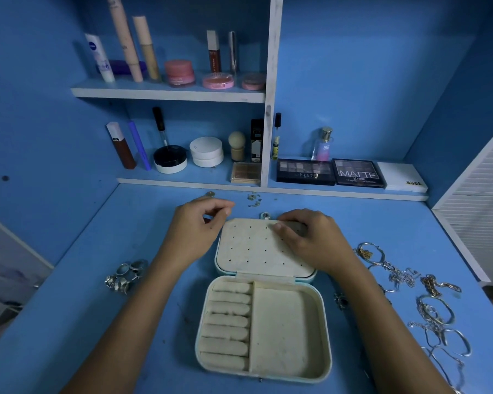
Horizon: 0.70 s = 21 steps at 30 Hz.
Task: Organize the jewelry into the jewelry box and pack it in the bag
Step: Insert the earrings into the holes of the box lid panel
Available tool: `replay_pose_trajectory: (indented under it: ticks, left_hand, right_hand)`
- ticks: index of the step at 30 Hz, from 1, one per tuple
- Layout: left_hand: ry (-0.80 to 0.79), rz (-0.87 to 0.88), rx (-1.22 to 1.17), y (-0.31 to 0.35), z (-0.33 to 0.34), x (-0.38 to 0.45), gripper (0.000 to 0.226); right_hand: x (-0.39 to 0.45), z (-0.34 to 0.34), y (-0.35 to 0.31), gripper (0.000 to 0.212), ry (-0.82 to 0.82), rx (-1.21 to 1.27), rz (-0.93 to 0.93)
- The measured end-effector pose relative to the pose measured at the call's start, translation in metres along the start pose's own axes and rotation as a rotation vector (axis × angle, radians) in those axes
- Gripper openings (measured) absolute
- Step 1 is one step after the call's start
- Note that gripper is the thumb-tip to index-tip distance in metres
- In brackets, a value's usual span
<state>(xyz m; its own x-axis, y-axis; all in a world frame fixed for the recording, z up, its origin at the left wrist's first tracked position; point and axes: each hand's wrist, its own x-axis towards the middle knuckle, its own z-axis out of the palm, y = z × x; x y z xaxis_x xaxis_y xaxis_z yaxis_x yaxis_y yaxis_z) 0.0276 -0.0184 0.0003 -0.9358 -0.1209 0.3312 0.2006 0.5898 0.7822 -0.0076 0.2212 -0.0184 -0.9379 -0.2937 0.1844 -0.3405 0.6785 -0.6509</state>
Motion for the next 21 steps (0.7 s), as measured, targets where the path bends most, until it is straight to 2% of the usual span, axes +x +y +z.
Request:
replay_pose_trajectory:
  ticks: [6,12,21]
  left_hand:
    - [0.017,0.005,0.010,-0.006,-0.001,-0.011,0.012]
    - [0.028,0.121,0.084,-0.003,0.000,-0.017,0.008]
    - [0.028,0.179,0.104,-0.006,0.002,-0.016,0.012]
  right_hand:
    - [-0.001,0.000,-0.001,0.025,0.031,0.051,-0.003]
    - [-0.002,-0.001,-0.002,0.025,0.036,0.076,-0.003]
    - [-0.004,-0.002,-0.004,0.023,0.054,0.101,-0.018]
